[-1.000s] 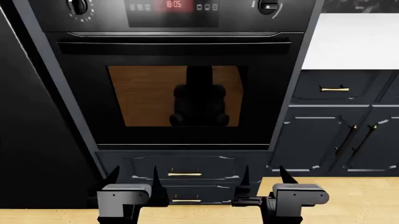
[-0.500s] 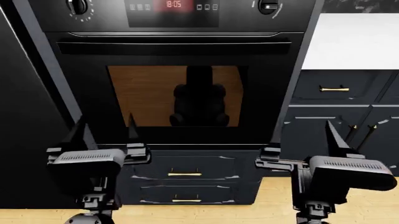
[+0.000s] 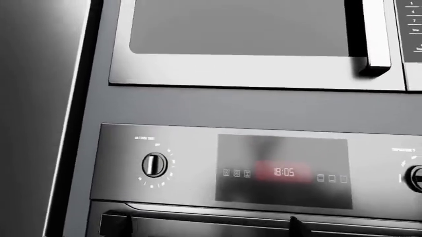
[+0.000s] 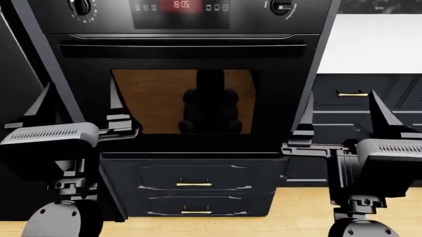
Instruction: Preheat the oven by turning the temperature knob.
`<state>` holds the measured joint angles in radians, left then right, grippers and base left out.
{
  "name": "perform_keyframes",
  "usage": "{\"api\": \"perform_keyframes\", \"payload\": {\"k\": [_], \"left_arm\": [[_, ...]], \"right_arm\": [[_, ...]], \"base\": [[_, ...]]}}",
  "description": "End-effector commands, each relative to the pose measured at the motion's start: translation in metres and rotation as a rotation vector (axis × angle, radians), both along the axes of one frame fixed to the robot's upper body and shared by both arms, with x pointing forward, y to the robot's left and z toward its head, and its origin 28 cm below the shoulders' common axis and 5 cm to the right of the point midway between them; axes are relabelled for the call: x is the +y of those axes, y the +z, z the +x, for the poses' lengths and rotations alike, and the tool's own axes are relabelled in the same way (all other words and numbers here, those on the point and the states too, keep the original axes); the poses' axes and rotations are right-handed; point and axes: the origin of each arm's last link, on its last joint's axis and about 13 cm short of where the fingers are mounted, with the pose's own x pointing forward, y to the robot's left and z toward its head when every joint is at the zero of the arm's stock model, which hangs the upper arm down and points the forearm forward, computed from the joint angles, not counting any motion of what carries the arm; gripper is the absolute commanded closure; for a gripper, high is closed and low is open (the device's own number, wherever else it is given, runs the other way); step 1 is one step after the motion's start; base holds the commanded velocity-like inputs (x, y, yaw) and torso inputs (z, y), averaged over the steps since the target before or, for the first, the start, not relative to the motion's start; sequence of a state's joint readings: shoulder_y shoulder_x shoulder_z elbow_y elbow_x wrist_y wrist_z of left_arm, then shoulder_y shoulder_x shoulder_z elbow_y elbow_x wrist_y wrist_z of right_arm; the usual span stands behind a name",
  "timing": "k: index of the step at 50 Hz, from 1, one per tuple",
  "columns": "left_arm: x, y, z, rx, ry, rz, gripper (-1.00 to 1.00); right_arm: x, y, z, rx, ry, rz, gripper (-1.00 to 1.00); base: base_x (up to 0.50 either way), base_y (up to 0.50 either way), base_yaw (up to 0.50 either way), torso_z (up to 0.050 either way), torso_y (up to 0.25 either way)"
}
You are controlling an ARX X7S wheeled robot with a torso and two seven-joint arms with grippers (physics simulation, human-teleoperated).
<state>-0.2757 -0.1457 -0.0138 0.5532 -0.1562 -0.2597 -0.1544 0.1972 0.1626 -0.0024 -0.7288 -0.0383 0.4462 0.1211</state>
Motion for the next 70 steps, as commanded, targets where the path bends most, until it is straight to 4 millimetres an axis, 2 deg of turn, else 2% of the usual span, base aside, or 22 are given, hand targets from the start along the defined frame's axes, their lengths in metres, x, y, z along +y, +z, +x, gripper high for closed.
{"api": "perform_keyframes", "payload": {"k": [1,18,25,31,37,57,70], "left_arm": [[0.002,0.012,-0.004,-0.036,-0.011,-0.002,-1.00],[0.003,0.015,-0.006,-0.044,-0.012,-0.008,-1.00],[0.003,0.014,-0.006,-0.044,-0.014,-0.005,-1.00],[0.003,0.015,-0.006,-0.046,-0.019,-0.002,-1.00],[0.005,0.025,-0.016,-0.139,-0.074,-0.039,-1.00],[0.004,0.025,-0.018,-0.116,-0.094,-0.039,-1.00],[0.005,0.030,-0.020,-0.116,-0.074,-0.046,-1.00]], "right_arm": [[-0.001,0.008,-0.004,-0.016,0.022,-0.024,-1.00],[0.003,0.007,-0.008,-0.007,0.081,-0.025,-1.00],[0.005,0.007,-0.013,0.031,0.204,0.071,-1.00],[0.005,0.009,-0.015,0.028,0.205,0.076,-1.00],[0.005,0.011,-0.016,0.012,0.200,0.070,-1.00],[0.005,0.011,-0.015,0.007,0.181,0.058,-1.00],[0.004,0.012,-0.016,-0.011,0.202,0.062,-1.00]], "base": [[0.00,-0.37,0.00,0.000,0.000],[0.00,-0.19,0.00,0.000,0.000],[0.00,0.00,0.00,0.000,0.000],[0.00,0.00,0.00,0.000,0.000],[0.00,0.00,0.00,0.000,0.000],[0.00,0.00,0.00,0.049,0.000],[0.10,0.00,0.00,0.005,0.000]]}}
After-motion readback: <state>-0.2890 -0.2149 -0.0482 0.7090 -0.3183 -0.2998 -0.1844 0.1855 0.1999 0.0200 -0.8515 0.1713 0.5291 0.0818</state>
